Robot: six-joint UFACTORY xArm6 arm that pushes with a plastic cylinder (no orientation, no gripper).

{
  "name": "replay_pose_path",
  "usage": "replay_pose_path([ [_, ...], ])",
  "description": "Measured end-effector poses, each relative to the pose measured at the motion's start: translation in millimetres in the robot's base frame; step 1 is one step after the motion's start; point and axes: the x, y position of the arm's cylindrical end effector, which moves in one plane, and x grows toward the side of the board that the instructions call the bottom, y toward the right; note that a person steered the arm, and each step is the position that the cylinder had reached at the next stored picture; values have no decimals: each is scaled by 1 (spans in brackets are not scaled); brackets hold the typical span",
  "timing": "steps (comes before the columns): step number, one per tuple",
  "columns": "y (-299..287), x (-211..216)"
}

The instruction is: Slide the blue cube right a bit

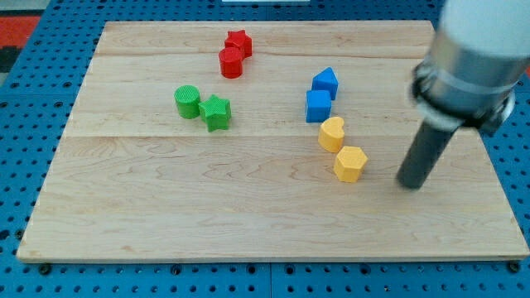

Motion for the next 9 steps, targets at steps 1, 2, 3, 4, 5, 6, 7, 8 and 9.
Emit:
replay_pose_path([
  [1, 3, -94],
  [2, -18, -146],
  [3, -47, -159],
  [4, -59, -162],
  [5, -90, -164],
  [6, -92, -180],
  [7, -125, -191],
  [8, -142, -194],
  [9, -140, -194],
])
